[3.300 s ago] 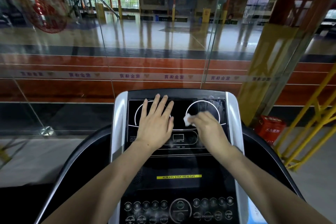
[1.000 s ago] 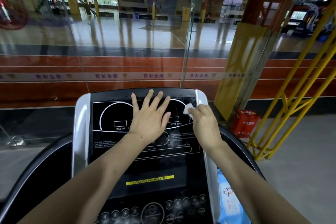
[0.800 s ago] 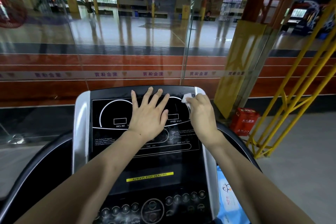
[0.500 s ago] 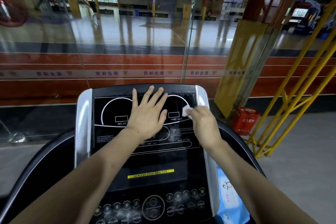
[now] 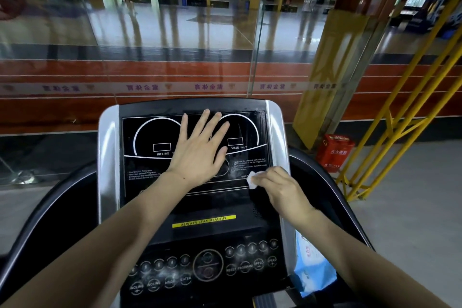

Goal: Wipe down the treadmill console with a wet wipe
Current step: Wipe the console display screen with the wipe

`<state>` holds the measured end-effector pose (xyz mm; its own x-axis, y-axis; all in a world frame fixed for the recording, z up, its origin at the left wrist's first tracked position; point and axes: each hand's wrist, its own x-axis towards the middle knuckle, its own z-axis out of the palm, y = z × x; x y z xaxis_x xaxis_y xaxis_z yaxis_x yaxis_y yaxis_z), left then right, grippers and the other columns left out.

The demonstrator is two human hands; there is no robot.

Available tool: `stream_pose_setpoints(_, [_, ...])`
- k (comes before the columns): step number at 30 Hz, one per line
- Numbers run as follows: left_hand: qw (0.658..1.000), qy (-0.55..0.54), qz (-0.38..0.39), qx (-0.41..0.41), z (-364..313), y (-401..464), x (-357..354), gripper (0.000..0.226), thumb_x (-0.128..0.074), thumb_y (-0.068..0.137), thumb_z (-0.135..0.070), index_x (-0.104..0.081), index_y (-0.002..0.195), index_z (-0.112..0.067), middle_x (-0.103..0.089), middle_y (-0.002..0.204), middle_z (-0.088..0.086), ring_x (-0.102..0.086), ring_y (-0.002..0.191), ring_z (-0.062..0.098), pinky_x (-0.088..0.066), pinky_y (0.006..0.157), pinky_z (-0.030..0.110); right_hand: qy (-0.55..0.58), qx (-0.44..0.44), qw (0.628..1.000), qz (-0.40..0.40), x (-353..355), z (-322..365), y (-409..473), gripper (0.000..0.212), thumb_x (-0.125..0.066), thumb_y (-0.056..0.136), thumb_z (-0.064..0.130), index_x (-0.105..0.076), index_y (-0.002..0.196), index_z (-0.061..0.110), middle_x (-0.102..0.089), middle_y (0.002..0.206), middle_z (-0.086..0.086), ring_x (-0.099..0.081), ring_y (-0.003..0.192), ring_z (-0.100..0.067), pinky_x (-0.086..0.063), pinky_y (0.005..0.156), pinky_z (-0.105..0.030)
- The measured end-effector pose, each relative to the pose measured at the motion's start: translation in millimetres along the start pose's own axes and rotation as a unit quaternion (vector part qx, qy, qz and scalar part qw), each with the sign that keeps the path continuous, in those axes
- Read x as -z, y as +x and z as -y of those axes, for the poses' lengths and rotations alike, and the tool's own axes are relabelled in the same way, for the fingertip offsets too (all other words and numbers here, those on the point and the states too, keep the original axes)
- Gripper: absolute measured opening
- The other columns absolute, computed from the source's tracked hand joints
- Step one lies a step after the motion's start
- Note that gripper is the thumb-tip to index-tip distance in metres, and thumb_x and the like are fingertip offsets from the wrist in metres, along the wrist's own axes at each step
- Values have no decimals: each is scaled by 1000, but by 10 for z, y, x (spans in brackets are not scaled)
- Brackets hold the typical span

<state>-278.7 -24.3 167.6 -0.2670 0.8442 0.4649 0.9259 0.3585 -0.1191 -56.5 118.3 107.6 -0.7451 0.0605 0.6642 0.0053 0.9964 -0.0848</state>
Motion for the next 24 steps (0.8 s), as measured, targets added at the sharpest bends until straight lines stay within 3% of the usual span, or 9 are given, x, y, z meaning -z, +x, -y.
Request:
stream_pose_setpoints(3, [1000,4,0,6,-2,35,25,65,-22,106,-51,-25,165,-24,-22,173,4,-6,163,27,-3,127,66,-8,-16,1000,-2,111,-207,397,29,-66,90,-12,-75,102,13,-69,96,0,-62,89,-23,-55,81,-39])
stream_pose_setpoints(7, [1000,8,-11,2,10,53,33,63,-25,105,-49,-32,162,-23,-29,171,5,-12,161,28,-7,128,62,-37,-68,996,-47,123,-365,916,23,-65,89,-11,-75,104,4,-66,87,-8,-60,83,-32,-54,72,-44])
stream_pose_setpoints(10, [1000,5,-23,6,42,35,46,62,-27,105,-47,-35,161,-22,-30,170,5,-16,161,25,-8,128,62,-24,-55,997,-45,18,-233,546,24,-65,93,-12,-76,102,8,-66,87,-4,-59,82,-28,-54,74,-41])
stream_pose_setpoints(13, [999,-7,-34,17,79,19,61,61,-30,104,-45,-36,160,-21,-29,171,6,-15,161,25,-7,129,59,8,-20,1000,-3,-38,-51,-30,31,-65,92,-14,-76,109,10,-71,101,1,-61,87,-24,-53,82,-31])
stream_pose_setpoints(17, [999,-7,-35,17,80,13,82,57,-37,106,-42,-38,158,-21,-28,171,6,-15,161,25,-7,129,58,4,4,1000,14,-31,-116,166,32,-66,89,-16,-75,109,8,-72,99,-2,-62,84,-28,-53,78,-35])
stream_pose_setpoints(21, [999,-3,-39,14,128,32,134,56,-37,105,-41,-41,156,-19,-33,169,5,-21,159,24,-12,129,57,-10,-53,997,-60,35,-210,873,23,-68,88,-11,-76,100,7,-64,84,-6,-55,77,-28,-50,70,-37])
stream_pose_setpoints(24, [999,6,-42,6,171,22,146,59,-33,104,-42,-42,156,-17,-34,168,7,-24,159,24,-15,129,55,-17,-71,995,-75,-12,-164,897,24,-69,88,-13,-75,101,6,-62,84,-5,-54,76,-30,-50,68,-41])
